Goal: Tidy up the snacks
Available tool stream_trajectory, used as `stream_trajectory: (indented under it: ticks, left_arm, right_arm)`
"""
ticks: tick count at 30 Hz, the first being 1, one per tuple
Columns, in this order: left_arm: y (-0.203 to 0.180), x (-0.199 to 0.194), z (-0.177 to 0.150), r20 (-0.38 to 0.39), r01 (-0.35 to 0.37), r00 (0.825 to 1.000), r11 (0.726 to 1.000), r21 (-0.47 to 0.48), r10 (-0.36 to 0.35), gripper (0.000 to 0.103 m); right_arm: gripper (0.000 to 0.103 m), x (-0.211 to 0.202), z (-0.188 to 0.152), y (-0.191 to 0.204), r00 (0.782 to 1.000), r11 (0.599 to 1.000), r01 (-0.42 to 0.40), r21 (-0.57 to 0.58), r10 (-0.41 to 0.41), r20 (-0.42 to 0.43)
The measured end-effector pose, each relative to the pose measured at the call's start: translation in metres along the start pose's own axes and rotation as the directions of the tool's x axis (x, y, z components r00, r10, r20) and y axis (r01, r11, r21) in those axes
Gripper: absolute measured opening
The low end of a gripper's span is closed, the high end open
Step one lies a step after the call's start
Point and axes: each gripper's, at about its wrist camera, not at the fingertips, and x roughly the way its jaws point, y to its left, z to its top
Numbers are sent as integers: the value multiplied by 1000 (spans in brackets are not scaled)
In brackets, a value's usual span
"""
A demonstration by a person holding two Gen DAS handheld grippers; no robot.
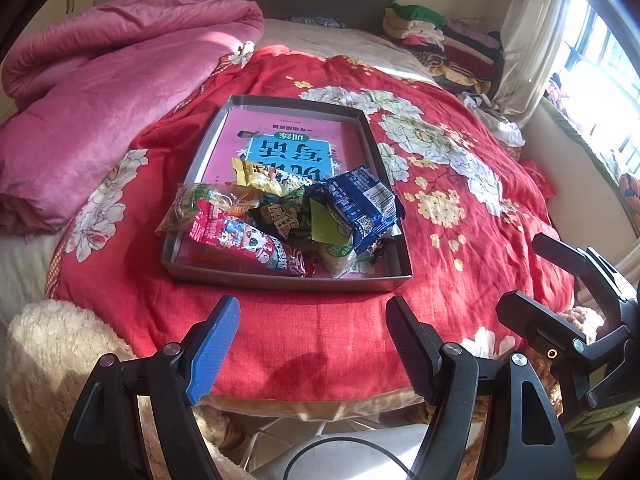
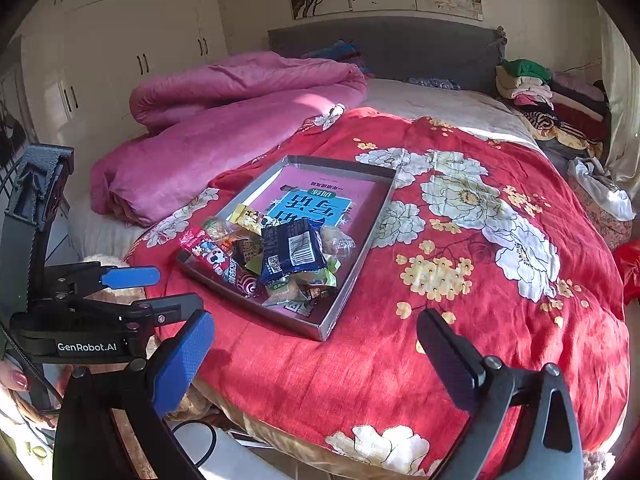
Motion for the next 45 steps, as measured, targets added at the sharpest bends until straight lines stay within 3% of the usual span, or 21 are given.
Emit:
stream_trajectory:
  ticks: [26, 34, 41, 45]
  left_arm:
    - [0, -3, 2, 5, -14, 1000, 1000, 8, 14, 77]
    - [0, 0, 2, 0, -62, 998, 998, 16, 62, 77]
    - [18, 13, 7, -30, -38, 999, 998, -56, 37, 77]
    - [53, 15, 20, 11, -93, 995, 981, -170, 96, 77]
  right_arm:
    - [102, 0, 0, 2, 1000, 1000, 12, -3, -12, 0]
    - [102, 0, 0, 1, 1000, 1000, 15, -1, -15, -1]
    - [102, 3, 2, -13, 999, 998, 33, 47, -34, 11]
    - [102, 8, 1, -34, 999, 993, 49, 110, -51, 14]
